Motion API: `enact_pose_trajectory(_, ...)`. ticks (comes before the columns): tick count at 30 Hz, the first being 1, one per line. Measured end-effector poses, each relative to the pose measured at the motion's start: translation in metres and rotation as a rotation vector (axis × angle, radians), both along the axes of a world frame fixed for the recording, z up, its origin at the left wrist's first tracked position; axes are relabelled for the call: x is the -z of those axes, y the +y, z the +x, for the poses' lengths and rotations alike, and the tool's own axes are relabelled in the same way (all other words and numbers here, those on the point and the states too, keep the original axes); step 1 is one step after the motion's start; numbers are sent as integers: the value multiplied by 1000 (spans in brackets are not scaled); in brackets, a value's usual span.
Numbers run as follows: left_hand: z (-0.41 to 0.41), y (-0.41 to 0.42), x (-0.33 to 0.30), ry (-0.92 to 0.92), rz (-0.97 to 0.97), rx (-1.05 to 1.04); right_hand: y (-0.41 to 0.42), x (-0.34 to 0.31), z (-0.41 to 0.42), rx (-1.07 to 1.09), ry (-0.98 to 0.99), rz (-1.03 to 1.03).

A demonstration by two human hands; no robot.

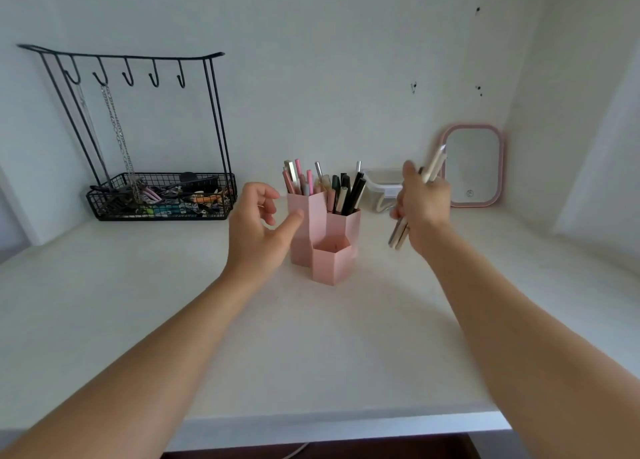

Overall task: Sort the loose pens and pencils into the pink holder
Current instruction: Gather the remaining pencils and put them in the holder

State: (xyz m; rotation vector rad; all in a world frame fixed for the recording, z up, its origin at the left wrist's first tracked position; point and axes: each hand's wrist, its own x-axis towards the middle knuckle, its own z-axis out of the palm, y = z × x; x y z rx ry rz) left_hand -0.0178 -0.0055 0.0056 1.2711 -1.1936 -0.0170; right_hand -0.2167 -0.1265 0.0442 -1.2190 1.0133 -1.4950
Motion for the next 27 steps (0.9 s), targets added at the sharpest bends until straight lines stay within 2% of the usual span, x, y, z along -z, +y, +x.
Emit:
enact_pose_trajectory(3, 5, -7, 6, 90, 189, 73, 19, -26, 2, -198, -404, -109)
enact_pose_trajectory(6, 6, -13, 13, 113, 325, 195, 44, -30, 13, -391, -502, -182)
enact_pose_trajectory(13, 7, -19, 16, 102, 387, 234, 69, -18, 42, -448, -366, -301)
enact_pose_trajectory(18, 5, -18, 13, 89, 401, 229, 76, 6, 61, -443, -57, -471)
enact_pose_trajectory(20, 3, -16, 12, 115, 397, 244, 78, 11, 65, -482, -1, -425)
enact_pose_trajectory(24, 1, -13, 10, 131, 388, 269, 70, 8, 61, -554, -50, -106)
enact_pose_trajectory(27, 2, -12, 10, 149, 388, 284, 66, 5, 56, -576, -68, -39)
